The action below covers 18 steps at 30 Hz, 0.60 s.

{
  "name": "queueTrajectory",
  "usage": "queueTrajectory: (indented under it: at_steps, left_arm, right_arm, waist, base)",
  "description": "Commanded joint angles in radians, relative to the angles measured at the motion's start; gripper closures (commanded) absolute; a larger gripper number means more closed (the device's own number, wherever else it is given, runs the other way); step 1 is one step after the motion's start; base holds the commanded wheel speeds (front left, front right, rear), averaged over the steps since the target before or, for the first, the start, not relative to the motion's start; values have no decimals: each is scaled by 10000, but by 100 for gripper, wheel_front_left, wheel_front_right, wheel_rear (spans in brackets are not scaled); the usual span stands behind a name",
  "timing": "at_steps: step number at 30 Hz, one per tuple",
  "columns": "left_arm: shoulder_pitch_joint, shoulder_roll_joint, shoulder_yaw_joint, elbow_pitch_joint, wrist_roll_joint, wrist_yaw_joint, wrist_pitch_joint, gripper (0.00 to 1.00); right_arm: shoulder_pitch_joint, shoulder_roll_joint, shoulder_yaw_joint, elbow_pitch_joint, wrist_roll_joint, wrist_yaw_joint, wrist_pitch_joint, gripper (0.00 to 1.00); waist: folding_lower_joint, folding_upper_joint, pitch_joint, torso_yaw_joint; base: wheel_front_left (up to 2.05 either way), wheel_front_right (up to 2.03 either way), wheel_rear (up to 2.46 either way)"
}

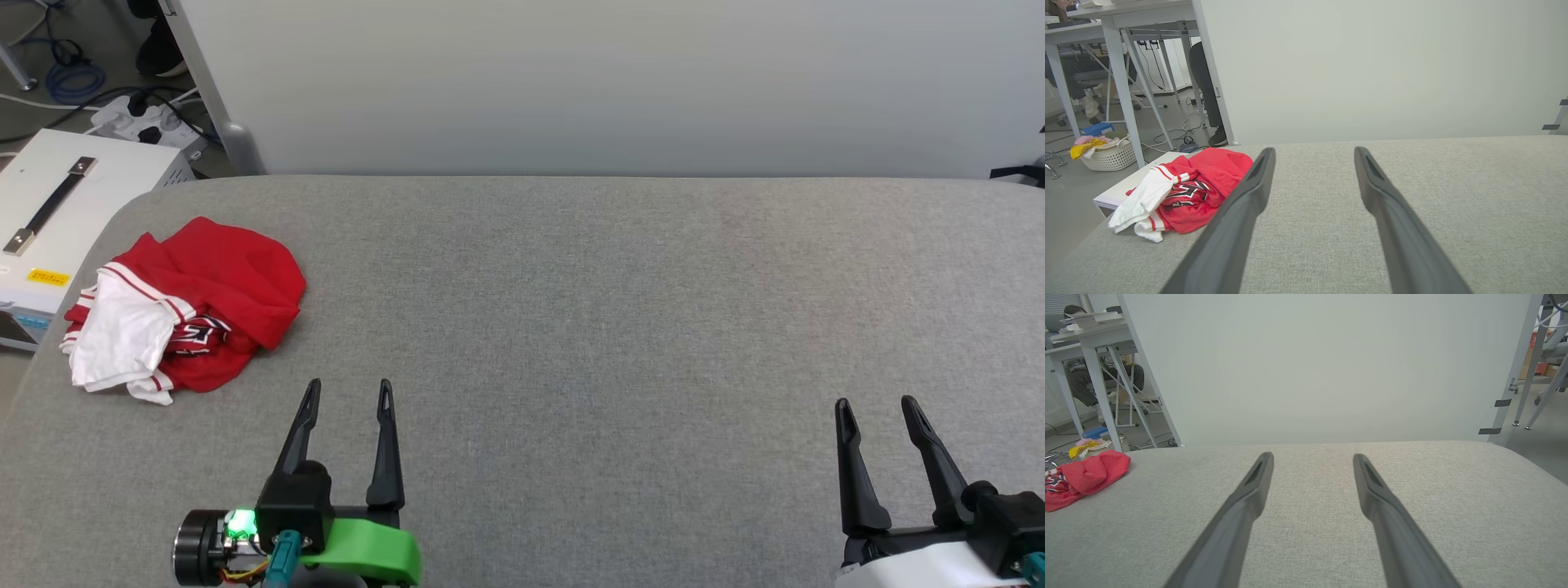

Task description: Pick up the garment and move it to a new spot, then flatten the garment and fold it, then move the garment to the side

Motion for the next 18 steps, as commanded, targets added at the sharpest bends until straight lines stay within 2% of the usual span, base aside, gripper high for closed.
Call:
queueTrajectory:
  at_steps: [1,18]
  left_arm:
    - [157,-24,-44,17,54,70,-127,0]
    - [93,-25,-75,68,65,68,-145,0]
  right_arm:
    - [149,13,19,-101,104,-7,-128,0]
    - [145,13,25,-132,49,-7,-145,0]
  waist:
    - [0,0,-5,9]
    - [0,0,67,252]
  base:
    - [0,0,0]
    - [0,0,0]
